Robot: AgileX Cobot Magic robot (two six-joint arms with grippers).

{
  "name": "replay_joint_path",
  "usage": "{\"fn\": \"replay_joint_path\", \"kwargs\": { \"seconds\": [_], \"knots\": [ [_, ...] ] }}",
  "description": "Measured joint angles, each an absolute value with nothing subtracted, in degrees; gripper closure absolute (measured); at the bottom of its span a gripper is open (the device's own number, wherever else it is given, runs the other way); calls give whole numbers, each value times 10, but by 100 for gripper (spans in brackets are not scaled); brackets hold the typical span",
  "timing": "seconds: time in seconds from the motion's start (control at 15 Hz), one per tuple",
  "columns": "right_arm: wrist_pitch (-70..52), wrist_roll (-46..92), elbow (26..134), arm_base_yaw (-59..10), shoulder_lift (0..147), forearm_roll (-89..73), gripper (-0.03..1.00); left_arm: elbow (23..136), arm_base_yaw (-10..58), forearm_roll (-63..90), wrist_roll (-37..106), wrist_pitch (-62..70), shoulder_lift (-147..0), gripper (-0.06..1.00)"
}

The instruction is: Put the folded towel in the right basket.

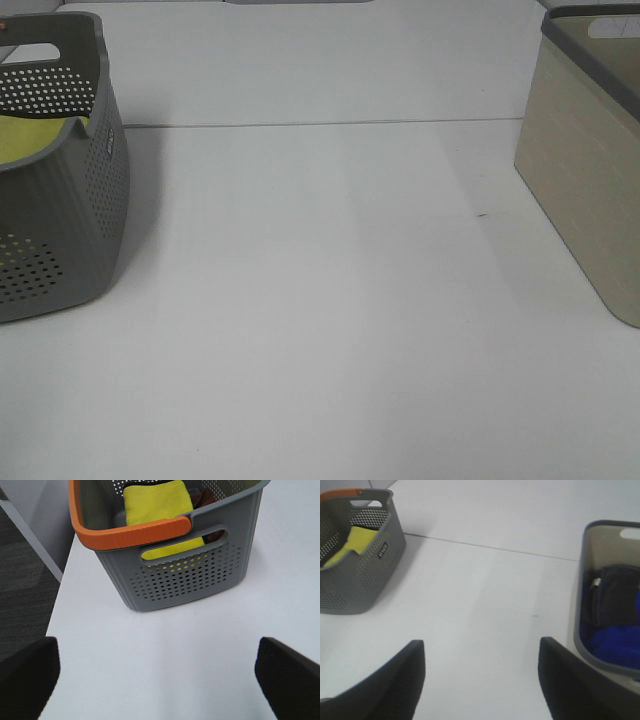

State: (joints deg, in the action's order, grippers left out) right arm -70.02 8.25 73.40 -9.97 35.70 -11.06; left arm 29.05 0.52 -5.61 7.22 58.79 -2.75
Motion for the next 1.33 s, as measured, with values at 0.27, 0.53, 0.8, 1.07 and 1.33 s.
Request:
{"fn": "replay_joint_path", "kwargs": {
  "seconds": [0.27,0.53,0.8,1.07,1.33],
  "knots": [
    [-700,66,583,-100,191,-73,32,290,5,-56,72,588,-28,-4],
    [-701,23,443,-100,60,-46,32,290,5,-56,72,588,-28,-4],
    [-701,18,358,-100,-1,-5,32,290,5,-56,72,588,-28,-4],
    [-695,5,286,-100,-2,0,32,290,5,-56,72,588,-28,-4],
    [-644,5,262,-100,-2,0,32,290,5,-56,72,588,-28,-4]
  ]
}}
